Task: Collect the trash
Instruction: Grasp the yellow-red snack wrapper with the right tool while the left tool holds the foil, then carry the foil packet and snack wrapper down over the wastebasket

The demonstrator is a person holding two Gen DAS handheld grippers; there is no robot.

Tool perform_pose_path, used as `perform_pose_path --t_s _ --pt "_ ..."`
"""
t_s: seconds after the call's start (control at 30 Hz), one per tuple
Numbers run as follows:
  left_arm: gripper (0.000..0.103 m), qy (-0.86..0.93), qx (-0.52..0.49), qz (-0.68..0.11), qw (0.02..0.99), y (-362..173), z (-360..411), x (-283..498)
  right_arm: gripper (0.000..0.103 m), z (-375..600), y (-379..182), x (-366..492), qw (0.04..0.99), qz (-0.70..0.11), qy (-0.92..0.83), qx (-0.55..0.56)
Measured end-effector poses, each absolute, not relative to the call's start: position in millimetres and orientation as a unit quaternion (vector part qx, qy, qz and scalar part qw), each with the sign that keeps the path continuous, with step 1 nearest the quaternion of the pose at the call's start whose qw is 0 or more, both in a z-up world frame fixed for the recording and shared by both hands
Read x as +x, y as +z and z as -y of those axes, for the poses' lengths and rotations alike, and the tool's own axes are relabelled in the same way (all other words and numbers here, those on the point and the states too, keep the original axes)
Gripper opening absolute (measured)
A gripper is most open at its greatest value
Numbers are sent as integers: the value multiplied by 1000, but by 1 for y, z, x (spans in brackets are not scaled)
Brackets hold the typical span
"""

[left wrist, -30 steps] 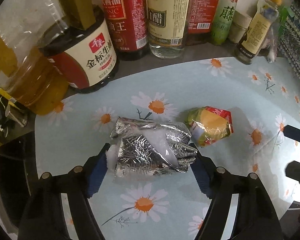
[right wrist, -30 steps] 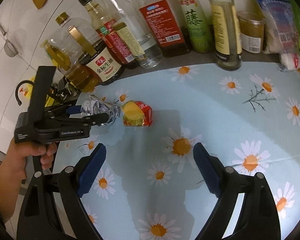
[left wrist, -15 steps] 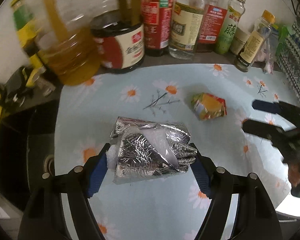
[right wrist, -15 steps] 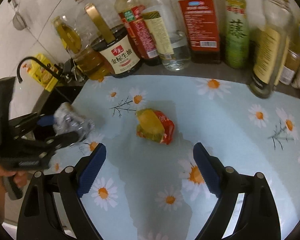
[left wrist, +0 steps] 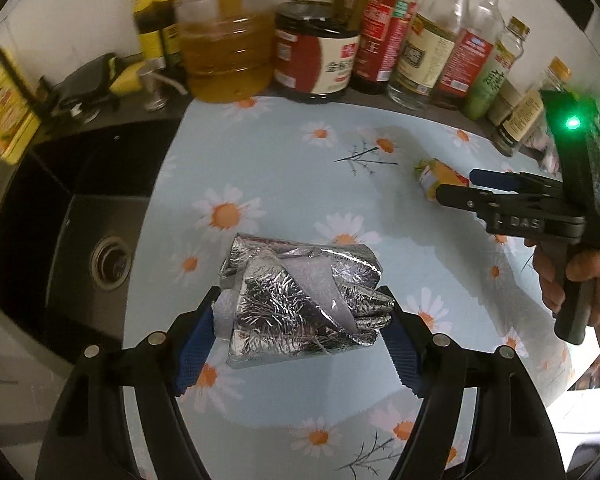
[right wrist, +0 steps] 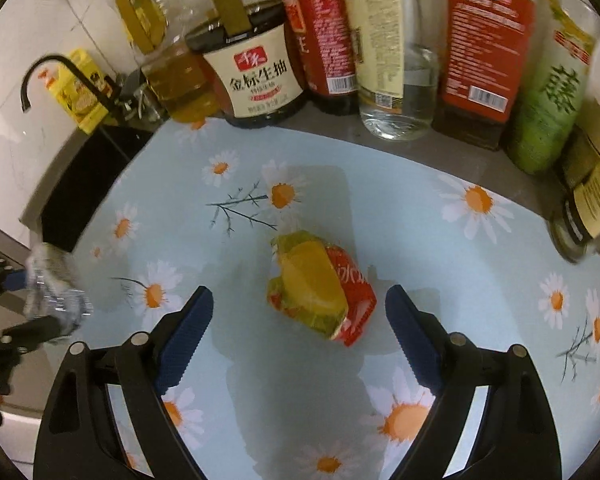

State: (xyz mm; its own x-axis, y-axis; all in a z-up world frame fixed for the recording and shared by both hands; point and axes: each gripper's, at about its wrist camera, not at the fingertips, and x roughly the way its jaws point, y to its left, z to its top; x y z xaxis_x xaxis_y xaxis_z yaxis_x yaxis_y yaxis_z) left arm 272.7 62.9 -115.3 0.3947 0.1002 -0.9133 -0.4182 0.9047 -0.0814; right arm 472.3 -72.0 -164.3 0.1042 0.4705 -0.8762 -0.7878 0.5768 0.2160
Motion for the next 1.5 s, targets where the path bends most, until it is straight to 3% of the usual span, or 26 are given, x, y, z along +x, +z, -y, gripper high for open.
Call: perform_pose_path --t_s 0.07,0.27,0.47,1.07,1.5 --pt "73 164 -159 -524 820 -114 -64 264 81 70 -167 472 727 -509 431 -164" --pt "73 180 -173 -520 817 -114 -68 252 60 64 -175 471 725 -506 426 -191" --pt "73 187 -181 -517 816 -116 -69 244 56 64 -172 469 727 -497 430 -199" --pt "73 144 -171 -509 831 -114 -66 232 55 92 -143 428 740 -499 425 -151" --pt "73 72 -160 -497 850 -114 -58 198 55 116 -114 338 755 -502 403 -121"
